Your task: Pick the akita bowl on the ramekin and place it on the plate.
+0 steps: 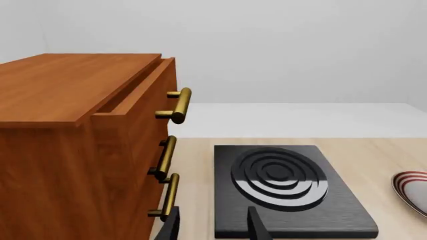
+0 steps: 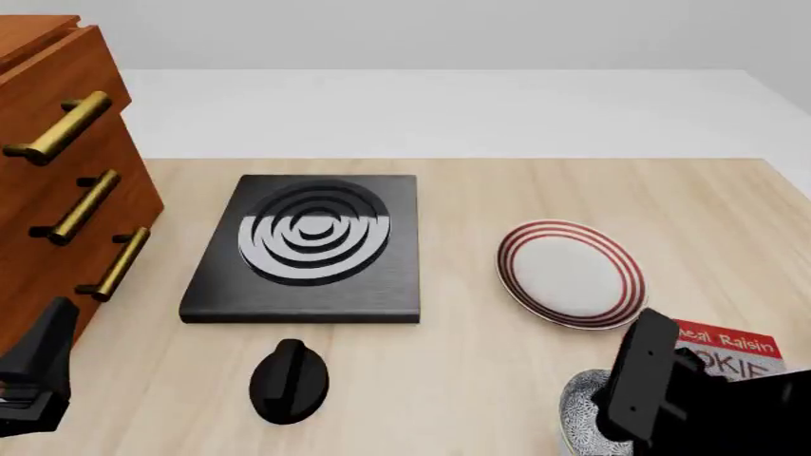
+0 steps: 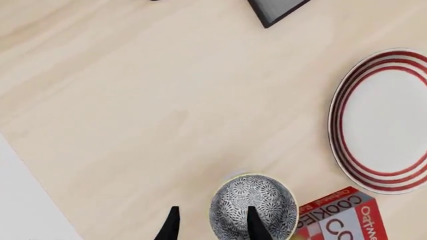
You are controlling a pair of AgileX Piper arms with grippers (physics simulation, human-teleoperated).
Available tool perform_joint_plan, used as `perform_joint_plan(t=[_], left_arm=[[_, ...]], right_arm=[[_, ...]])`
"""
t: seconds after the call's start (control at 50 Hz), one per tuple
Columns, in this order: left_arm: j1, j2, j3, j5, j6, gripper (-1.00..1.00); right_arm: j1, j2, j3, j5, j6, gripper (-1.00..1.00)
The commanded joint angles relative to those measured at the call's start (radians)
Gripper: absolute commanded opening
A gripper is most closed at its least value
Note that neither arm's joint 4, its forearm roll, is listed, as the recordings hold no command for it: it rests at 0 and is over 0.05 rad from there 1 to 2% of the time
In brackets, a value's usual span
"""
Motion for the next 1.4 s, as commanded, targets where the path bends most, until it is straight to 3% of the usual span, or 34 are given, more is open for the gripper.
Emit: perform_joint_plan(t=[0.02, 0.34, 0.58, 1.14, 1.4], left_arm=[[0.0, 0.0, 0.0, 0.0, 0.0, 1.0], [0.0, 0.0, 0.0, 0.0, 0.0, 1.0], [0.0, 0.0, 0.0, 0.0, 0.0, 1.0], [0.0, 0.0, 0.0, 0.0, 0.0, 1.0], [0.0, 0.0, 0.0, 0.0, 0.0, 1.0]], right_arm=[[0.025, 0.044, 0.028, -0.057, 0.039, 1.0], [0.002, 0.056, 0.144, -0.148, 0.021, 1.0], [-0.052, 0.028, 0.123, -0.11, -0.065, 1.0], [-0.049, 0.121, 0.203, -0.248, -0.048, 1.0], [-0.046, 0.118, 0.187, -0.236, -0.054, 1.0]])
